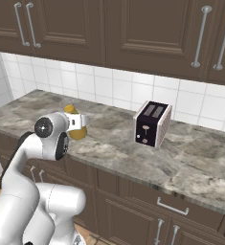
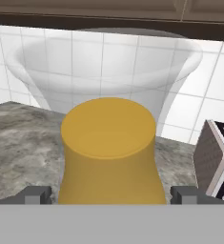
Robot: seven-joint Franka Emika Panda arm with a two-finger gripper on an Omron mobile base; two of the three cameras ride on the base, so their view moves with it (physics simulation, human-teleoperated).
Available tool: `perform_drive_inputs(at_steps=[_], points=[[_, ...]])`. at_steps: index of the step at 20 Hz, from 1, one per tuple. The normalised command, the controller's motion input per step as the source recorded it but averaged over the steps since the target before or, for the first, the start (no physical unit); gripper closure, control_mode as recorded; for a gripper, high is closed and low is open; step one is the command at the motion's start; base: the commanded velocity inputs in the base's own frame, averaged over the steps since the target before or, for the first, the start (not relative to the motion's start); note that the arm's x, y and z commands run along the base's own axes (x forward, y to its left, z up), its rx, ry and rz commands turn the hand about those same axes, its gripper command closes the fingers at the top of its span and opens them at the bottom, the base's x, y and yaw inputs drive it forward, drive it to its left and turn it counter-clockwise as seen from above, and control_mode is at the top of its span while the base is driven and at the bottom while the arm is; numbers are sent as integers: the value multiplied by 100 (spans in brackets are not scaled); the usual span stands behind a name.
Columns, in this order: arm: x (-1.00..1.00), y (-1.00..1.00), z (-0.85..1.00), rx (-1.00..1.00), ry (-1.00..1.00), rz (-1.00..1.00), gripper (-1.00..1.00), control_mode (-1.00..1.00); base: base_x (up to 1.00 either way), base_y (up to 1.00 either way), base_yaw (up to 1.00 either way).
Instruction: Move the garlic and radish from the second highest shelf to the top shelf to make space. Then, place the pitcher from the counter on the cleared second highest shelf.
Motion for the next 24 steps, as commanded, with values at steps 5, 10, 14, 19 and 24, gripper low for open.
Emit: perform_drive_inputs(at_steps=[5,10,14,19,24], points=[[-73,3,83,0,15,7,100,-100,0,0,0],[-35,9,18,3,20,9,100,-100,0,0,0],[-55,5,5,7,17,3,100,-100,0,0,0],[-89,0,1,2,-2,-1,100,-100,0,0,0],[-20,0,21,0,-16,-9,100,-100,0,0,0]])
